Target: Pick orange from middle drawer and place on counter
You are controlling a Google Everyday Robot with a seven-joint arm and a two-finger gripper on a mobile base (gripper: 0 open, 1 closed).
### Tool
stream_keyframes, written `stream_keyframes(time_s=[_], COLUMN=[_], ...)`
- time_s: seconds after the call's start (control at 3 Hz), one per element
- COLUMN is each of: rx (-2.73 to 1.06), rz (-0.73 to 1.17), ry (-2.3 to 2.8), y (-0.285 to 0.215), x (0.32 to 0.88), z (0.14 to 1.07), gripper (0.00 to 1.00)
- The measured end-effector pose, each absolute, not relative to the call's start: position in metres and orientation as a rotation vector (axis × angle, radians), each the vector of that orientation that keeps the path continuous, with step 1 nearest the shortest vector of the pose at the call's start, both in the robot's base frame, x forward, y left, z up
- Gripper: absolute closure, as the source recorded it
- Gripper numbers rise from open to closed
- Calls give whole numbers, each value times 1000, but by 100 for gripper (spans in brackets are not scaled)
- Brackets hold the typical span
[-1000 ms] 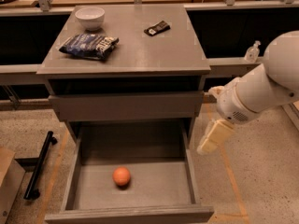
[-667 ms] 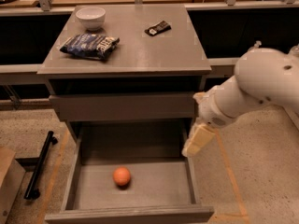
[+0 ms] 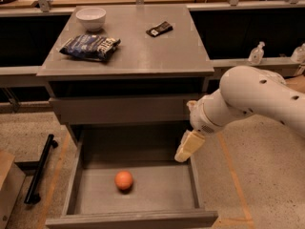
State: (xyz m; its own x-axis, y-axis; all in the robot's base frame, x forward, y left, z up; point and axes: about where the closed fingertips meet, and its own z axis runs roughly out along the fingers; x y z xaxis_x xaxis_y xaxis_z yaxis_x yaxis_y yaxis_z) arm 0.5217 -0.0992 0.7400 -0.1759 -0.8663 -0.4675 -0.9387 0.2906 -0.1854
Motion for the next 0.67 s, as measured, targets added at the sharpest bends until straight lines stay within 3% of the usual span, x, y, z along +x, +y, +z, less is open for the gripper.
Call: stream_keyframes(time_s=[0.67], rx=[-1623], rz=[183], ry=[2093], y=[-100], x=[520], z=[737], gripper=[0])
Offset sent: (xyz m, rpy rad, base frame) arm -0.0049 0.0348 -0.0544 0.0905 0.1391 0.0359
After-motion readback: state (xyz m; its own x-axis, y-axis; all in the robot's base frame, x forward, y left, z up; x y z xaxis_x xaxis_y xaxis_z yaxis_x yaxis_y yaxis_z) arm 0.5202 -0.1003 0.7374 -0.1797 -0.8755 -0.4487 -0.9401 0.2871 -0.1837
